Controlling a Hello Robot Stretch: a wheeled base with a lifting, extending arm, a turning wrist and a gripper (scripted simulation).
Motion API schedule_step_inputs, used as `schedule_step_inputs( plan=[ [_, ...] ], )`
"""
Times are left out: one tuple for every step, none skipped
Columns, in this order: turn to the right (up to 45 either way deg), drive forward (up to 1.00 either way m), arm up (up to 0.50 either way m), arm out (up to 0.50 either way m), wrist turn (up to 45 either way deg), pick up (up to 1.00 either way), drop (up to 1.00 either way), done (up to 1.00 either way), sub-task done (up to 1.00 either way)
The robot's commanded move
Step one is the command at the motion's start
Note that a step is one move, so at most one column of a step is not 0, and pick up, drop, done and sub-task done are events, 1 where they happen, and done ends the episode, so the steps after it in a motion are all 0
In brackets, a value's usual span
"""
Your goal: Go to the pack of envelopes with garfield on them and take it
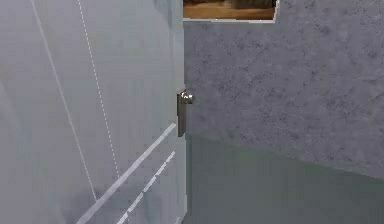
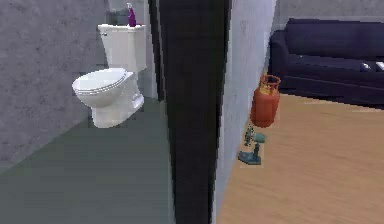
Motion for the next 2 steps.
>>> schedule_step_inputs(
  plan=[
    [18.0,0.00,0.00,0.00,0.0,0.00,0.00,0.00,0.00],
    [0.0,0.30,0.00,0.00,0.0,0.00,0.00,0.00,0.00]
  ],
)
